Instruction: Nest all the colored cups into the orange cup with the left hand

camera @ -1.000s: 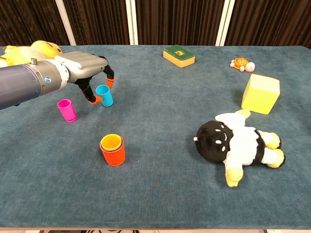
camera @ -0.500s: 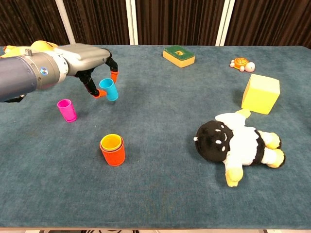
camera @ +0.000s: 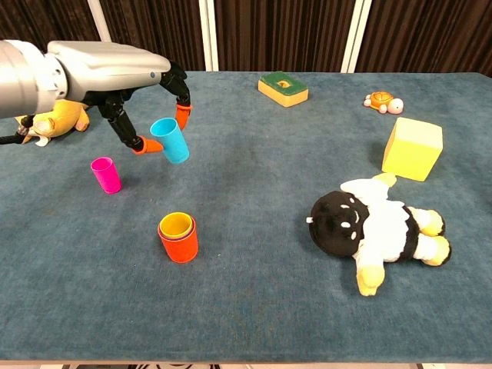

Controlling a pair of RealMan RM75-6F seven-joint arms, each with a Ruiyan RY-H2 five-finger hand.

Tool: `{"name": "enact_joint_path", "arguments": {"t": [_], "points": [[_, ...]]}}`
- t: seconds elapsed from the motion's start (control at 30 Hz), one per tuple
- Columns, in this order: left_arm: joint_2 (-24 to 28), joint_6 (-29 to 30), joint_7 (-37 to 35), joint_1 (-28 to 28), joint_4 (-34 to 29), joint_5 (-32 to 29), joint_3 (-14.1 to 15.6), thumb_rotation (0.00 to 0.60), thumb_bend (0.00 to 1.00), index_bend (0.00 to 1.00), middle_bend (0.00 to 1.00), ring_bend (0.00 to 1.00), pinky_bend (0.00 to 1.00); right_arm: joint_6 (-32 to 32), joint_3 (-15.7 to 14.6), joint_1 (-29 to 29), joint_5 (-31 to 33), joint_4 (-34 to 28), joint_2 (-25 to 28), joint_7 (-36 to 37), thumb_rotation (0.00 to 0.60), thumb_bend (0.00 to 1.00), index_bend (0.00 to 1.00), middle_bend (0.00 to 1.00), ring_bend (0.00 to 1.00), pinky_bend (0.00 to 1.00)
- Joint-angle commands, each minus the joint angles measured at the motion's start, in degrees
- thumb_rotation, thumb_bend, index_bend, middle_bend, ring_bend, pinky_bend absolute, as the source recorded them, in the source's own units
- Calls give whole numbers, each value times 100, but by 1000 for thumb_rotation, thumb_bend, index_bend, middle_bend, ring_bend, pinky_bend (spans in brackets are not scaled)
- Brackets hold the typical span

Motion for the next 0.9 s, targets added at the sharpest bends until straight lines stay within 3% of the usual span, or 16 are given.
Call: {"name": "enact_joint_path", "arguments": {"t": [0.03,0.43,0.9], "points": [[324,-9,89,67,-535,213,184,600,330,476,246,0,77,3,-1,1,-5,-2,-1,-8,600,373,72,45,68,36],[281,-205,324,-43,-999,394,458,600,329,476,246,0,70,61,29,-23,15,-1,19,41,600,374,72,46,68,36],[72,-116,782,-189,-918,121,644,600,329,476,245,0,67,85,35,-42,14,-16,58,94,600,373,72,45,69,36]]}}
